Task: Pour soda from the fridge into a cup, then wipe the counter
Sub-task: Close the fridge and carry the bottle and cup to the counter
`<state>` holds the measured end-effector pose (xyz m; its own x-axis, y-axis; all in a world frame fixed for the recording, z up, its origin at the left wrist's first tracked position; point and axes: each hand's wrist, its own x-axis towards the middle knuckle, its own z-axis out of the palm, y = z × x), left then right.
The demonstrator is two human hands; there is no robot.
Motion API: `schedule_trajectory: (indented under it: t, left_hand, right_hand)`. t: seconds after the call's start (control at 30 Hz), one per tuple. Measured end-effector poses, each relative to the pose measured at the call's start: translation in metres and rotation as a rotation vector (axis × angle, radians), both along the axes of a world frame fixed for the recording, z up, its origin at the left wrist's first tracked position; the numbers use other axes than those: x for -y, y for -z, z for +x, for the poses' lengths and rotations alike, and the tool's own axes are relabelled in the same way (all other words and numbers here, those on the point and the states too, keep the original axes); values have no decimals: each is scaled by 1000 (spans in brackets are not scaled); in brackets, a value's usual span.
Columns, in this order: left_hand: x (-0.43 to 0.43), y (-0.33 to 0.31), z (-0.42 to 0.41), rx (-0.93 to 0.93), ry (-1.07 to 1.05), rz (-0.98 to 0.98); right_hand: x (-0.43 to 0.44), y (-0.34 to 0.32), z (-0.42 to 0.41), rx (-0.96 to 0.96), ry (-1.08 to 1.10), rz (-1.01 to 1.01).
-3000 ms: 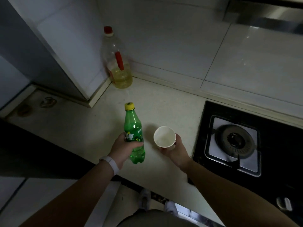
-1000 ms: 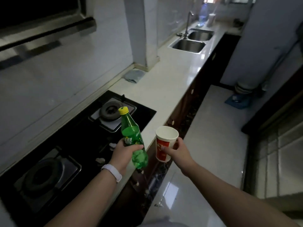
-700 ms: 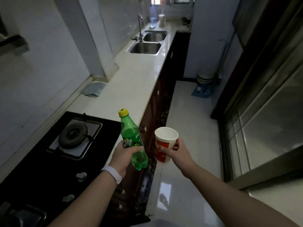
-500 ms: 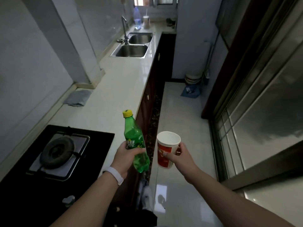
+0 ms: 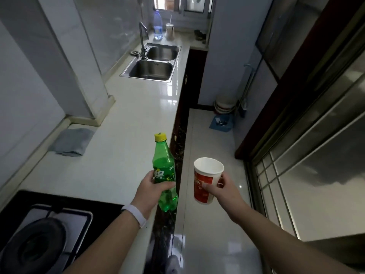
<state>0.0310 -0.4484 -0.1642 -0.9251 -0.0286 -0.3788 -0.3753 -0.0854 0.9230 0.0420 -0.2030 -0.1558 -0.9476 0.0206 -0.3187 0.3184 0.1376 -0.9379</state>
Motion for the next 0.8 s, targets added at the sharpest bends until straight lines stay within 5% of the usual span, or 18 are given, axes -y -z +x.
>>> schedule_trajectory:
  t: [0.8]
  left_hand:
    - [-20,-25,-208,-24,-208,-95]
  right_hand:
    - [-20,-8,-258,-15,-170,-164]
